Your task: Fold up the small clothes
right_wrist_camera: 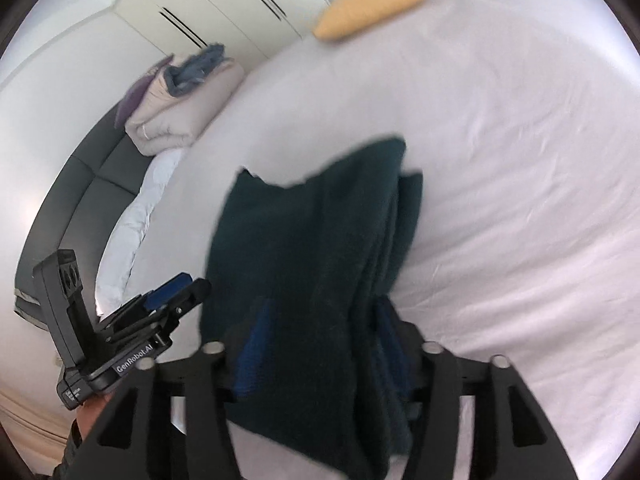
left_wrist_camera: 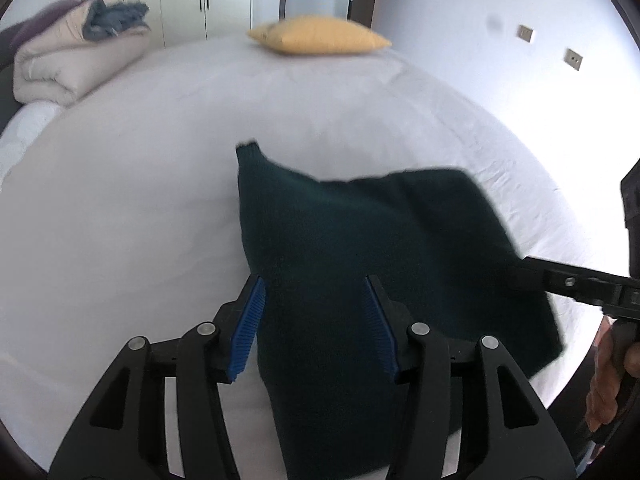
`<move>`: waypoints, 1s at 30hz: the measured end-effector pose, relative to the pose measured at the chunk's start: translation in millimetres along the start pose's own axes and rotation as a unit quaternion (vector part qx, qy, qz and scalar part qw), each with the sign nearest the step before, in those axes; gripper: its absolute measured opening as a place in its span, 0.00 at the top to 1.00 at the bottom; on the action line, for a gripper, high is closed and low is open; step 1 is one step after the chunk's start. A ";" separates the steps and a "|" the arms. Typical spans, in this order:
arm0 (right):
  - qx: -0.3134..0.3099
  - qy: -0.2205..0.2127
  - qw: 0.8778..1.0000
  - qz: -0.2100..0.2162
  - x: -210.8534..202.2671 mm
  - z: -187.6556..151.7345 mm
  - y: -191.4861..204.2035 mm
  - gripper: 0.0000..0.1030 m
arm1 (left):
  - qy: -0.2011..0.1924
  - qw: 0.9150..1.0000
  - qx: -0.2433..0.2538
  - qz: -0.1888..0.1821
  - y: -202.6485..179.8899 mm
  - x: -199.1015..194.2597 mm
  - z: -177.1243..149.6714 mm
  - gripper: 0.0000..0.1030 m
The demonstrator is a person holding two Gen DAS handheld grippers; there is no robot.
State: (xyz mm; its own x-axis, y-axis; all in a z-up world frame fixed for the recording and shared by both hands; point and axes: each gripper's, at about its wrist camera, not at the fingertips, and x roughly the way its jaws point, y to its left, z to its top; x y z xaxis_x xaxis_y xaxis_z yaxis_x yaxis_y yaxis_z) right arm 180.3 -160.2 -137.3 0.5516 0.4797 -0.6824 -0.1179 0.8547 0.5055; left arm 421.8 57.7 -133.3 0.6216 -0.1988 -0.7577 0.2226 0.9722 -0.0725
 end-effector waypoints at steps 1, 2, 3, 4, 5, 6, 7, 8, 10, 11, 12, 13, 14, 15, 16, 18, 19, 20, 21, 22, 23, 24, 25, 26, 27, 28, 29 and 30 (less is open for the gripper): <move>-0.012 -0.011 1.000 -0.002 -5.3 3.1 8.5 0.35 | -0.012 1.000 0.003 0.005 -3.5 -11.1 -0.4 0.45; -0.034 -0.028 0.999 -0.012 -19.0 -0.6 22.0 0.32 | -0.025 1.000 0.005 0.011 -3.3 -25.5 -0.3 0.42; -0.047 -0.038 0.998 -0.018 -21.0 -1.3 35.2 0.29 | -0.035 0.999 0.003 0.013 -0.4 -39.9 -1.9 0.38; -0.071 -0.058 0.995 -0.028 -35.2 -6.1 49.4 0.27 | -0.052 0.999 0.000 0.015 -1.8 -55.3 -2.7 0.33; -0.086 -0.075 0.993 -0.033 -42.2 -3.5 62.9 0.22 | -0.073 0.997 -0.001 0.025 -5.1 -72.2 -3.2 0.29; -0.102 -0.098 0.989 -0.039 -54.9 -8.0 73.1 0.16 | -0.093 0.995 0.001 0.039 -3.0 -86.7 -4.7 0.21; -0.116 -0.125 0.984 -0.045 -68.0 -12.2 83.0 0.12 | -0.118 0.991 0.004 0.063 -7.3 -101.5 -6.6 0.11; -0.125 -0.148 0.980 -0.048 -80.3 -14.3 88.2 0.03 | -0.137 0.987 0.005 0.088 -8.7 -116.2 -8.0 0.06; -0.139 -0.213 0.966 -0.055 -108.7 -26.9 100.3 0.00 | -0.183 0.975 0.007 0.126 -19.4 -145.1 -12.8 0.00; -0.150 -0.245 0.956 -0.063 -122.0 -32.2 107.9 0.00 | -0.205 0.970 0.010 0.130 -24.7 -160.5 -17.5 0.00; -0.159 -0.259 0.950 -0.069 -129.8 -35.2 111.8 0.00 | -0.211 0.969 0.009 0.128 -25.7 -169.8 -18.7 0.00; -0.168 -0.268 0.946 -0.076 -137.9 -38.2 117.7 0.00 | -0.209 0.970 0.000 0.123 -24.6 -178.4 -19.6 0.00; -0.170 -0.266 0.946 -0.079 -142.7 -36.2 118.3 0.00 | -0.200 0.972 -0.018 0.121 -22.4 -184.3 -19.2 0.00; -0.168 -0.264 0.946 -0.082 -145.9 -36.4 119.6 0.00 | -0.192 0.974 -0.029 0.119 -20.3 -186.3 -18.2 0.00; -0.163 -0.260 0.948 -0.083 -146.9 -35.7 122.3 0.00 | -0.178 0.977 -0.039 0.115 -18.5 -187.0 -16.6 0.00; -0.152 -0.241 0.954 -0.092 -144.1 -34.5 123.7 0.00 | -0.160 0.979 -0.048 0.113 -15.7 -185.1 -15.0 0.00; -0.147 -0.230 0.957 -0.098 -141.6 -34.0 123.1 0.00 | -0.151 0.980 -0.051 0.117 -14.8 -182.2 -13.7 0.00; -0.142 -0.223 0.960 -0.096 -139.8 -34.4 121.0 0.00 | -0.138 0.982 -0.050 0.120 -14.1 -180.8 -15.6 0.00; -0.139 -0.220 0.961 -0.093 -135.6 -34.1 118.8 0.00 | -0.129 0.984 -0.048 0.117 -16.0 -176.6 -15.6 0.00; -0.136 -0.216 0.962 -0.095 -133.3 -34.4 116.3 0.00 | -0.124 0.984 -0.045 0.118 -18.7 -173.3 -16.1 0.00; -0.133 -0.211 0.964 -0.096 -131.4 -35.5 113.5 0.00 | -0.118 0.984 -0.039 0.127 -20.4 -171.5 -18.6 0.00; -0.131 -0.208 0.965 -0.095 -130.6 -36.1 110.9 0.00 | -0.111 0.984 -0.032 0.136 -20.1 -171.4 -23.0 0.00; -0.126 -0.203 0.967 -0.093 -129.3 -36.3 109.0 0.00 | -0.109 0.984 -0.029 0.137 -19.6 -168.4 -26.5 0.00; -0.119 -0.197 0.968 -0.094 -127.2 -35.2 106.7 0.00 | -0.108 0.985 -0.029 0.135 -21.6 -166.2 -27.7 0.00; -0.116 -0.194 0.969 -0.095 -127.3 -38.6 102.8 0.00 | -0.105 0.985 -0.029 0.133 -23.1 -161.1 -28.7 0.00; -0.113 -0.188 0.971 -0.096 -126.6 -39.5 101.3 0.00 | -0.100 0.986 -0.030 0.129 -24.4 -155.1 -29.0 0.00; -0.110 -0.183 0.972 -0.095 -125.0 -39.7 99.5 0.00 | -0.096 0.987 -0.029 0.127 -25.0 -144.1 -28.8 0.00; -0.107 -0.182 0.973 -0.094 -124.1 -41.1 97.9 0.00 | -0.094 0.987 -0.029 0.125 -22.9 -138.0 -30.3 0.00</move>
State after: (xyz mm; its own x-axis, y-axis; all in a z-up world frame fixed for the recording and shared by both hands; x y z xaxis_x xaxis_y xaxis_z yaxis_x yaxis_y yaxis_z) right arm 66.4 -127.9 -24.8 0.8312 0.2416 -0.5008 -0.1345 0.9613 0.2405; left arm 308.2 66.6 -46.7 0.7807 0.0340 -0.6239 0.0049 0.9982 0.0605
